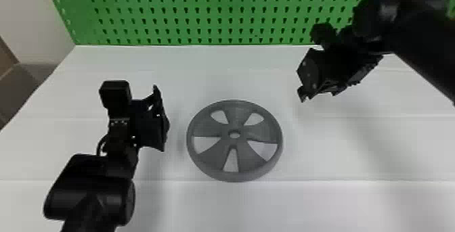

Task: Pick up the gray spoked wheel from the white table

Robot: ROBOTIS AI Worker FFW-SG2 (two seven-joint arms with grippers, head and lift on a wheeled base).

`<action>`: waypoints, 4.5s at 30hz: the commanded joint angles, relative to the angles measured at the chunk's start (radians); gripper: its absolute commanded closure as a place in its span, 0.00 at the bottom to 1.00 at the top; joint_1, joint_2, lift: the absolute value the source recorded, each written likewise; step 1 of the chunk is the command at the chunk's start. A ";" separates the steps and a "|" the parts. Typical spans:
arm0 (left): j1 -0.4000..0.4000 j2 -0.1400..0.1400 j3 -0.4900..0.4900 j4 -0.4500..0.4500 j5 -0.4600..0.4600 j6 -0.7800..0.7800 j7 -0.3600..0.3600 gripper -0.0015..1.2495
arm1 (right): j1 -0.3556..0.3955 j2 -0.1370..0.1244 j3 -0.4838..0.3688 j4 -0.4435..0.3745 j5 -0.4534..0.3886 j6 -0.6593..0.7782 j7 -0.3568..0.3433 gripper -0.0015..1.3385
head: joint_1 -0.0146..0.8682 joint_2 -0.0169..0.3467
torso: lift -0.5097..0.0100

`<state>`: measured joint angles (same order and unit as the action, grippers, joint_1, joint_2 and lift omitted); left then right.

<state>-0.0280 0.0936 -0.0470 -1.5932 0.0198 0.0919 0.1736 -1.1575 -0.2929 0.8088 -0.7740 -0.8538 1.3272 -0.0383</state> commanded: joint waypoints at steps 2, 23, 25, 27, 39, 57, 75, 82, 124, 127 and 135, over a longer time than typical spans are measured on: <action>0.005 0.001 0.001 -0.002 0.003 0.000 0.003 0.25 | -0.005 -0.005 0.049 0.001 -0.054 -0.006 0.000 0.17 | 0.89 0.23 | 0.82; 0.011 0.003 0.007 -0.013 0.000 0.000 0.009 0.25 | -0.007 -0.011 0.125 -0.013 -0.083 -0.039 0.000 0.17 | 0.89 0.23 | 0.82; 0.011 0.003 0.007 -0.014 0.000 0.000 0.011 0.25 | -0.016 -0.018 0.174 -0.013 -0.139 -0.068 0.000 0.17 | 0.89 0.23 | 0.82; 0.011 0.003 0.007 -0.014 -0.001 -0.001 0.012 0.25 | -0.022 -0.023 0.224 -0.013 -0.197 -0.094 0.000 0.17 | 0.89 0.23 | 0.82; 0.014 0.005 0.006 -0.016 -0.004 -0.001 0.017 0.26 | -0.030 -0.018 0.294 -0.004 -0.671 -0.059 -0.434 0.17 | 0.89 0.23 | 0.82; 0.019 0.011 0.009 -0.022 -0.006 -0.001 0.020 0.29 | -0.004 -0.029 0.371 -0.004 -1.308 -0.269 -0.911 0.17 | 0.89 0.23 | 0.82; 0.025 0.026 0.002 -0.030 -0.009 -0.003 0.027 0.30 | 0.058 -0.037 0.379 -0.074 -1.466 -0.470 -1.101 0.17 | 0.89 0.23 | 0.82; 0.020 0.040 -0.004 -0.030 -0.011 -0.003 0.029 0.30 | 0.116 -0.061 0.323 -0.125 -1.473 -0.517 -1.170 0.17 | 0.89 0.23 | 0.82; 0.020 0.072 -0.010 -0.047 -0.001 -0.003 0.046 0.30 | 0.213 -0.028 0.328 -0.171 -1.444 -0.645 -1.180 0.19 | 0.89 0.23 | 0.82; 0.020 0.072 -0.010 -0.047 0.000 -0.003 0.047 0.30 | 0.222 -0.026 0.316 -0.171 -1.435 -0.654 -1.180 0.19 | 0.89 0.23 | 0.82; 0.019 0.077 -0.011 -0.051 0.000 -0.003 0.047 0.30 | 0.239 -0.015 0.299 -0.177 -1.407 -0.684 -1.180 0.19 | 0.89 0.23 | 0.82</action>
<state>-0.0079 0.1669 -0.0578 -1.6422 0.0198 0.0890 0.2209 -0.9292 -0.3126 1.1169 -0.9495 -2.2691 0.6591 -1.2179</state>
